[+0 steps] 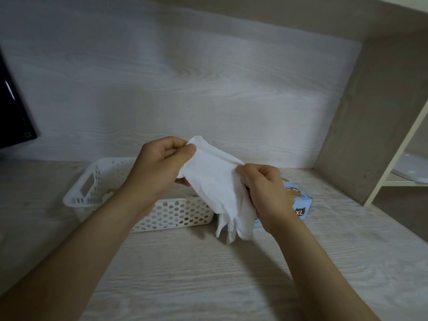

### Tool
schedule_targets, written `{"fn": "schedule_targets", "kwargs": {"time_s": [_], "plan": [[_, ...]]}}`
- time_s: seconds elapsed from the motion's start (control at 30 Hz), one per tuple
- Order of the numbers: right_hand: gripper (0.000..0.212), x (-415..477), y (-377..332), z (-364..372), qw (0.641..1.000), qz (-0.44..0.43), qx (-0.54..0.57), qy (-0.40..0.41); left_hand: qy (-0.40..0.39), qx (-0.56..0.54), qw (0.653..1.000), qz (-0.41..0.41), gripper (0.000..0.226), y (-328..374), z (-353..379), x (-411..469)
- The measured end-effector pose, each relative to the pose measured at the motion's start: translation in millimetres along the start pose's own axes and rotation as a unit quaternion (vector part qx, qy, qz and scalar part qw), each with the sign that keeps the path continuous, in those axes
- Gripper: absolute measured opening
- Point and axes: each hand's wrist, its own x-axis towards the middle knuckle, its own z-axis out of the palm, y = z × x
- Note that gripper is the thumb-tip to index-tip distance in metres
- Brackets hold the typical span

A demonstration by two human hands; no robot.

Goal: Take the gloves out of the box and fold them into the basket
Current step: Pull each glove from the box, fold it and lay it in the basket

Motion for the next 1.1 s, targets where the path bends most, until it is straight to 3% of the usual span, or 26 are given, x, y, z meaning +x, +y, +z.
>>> {"fn": "schedule_targets", "kwargs": {"time_s": [0.1,0.2,0.33,0.5,0.67,0.8,1.0,1.1], "plan": [[0.059,5.3,2.7,-0.5,0.993,0.057,0.095,-0.028,0.018,0.024,1.0,0.003,0.013,-0.3,-3.1,2.3],[0.054,5.5,2.3,-1.4,0.992,0.066,0.09,-0.056,0.036,0.048,0.998,-0.006,0.012,-1.3,-9.3,5.2],[0.046,7.6,-2.3,9.0,0.995,-0.053,-0.081,0.027,0.069,0.046,0.996,-0.012,0.003,-2.6,-22.5,12.6],[0.049,35.7,-6.3,26.0,0.924,-0.165,-0.336,0.083,0.102,0.123,0.987,0.016,0.017,-7.1,-37.4,19.0],[0.029,67.7,-9.7,56.2,0.906,-0.143,-0.396,0.034,0.049,0.361,0.926,0.097,0.045,-14.1,-53.1,21.6],[0.021,84.3,-7.3,84.5,0.881,-0.116,-0.457,-0.041,0.038,0.437,0.898,0.02,0.044,-18.3,-62.3,22.7],[0.028,95.1,-16.5,112.2,0.776,-0.138,-0.588,-0.181,0.066,0.558,0.823,-0.083,0.021,-21.4,-76.2,22.4],[0.026,99.6,-17.3,125.6,0.761,-0.142,-0.599,-0.207,0.037,0.586,0.8,-0.127,0.021,-21.5,-76.8,20.4]]}}
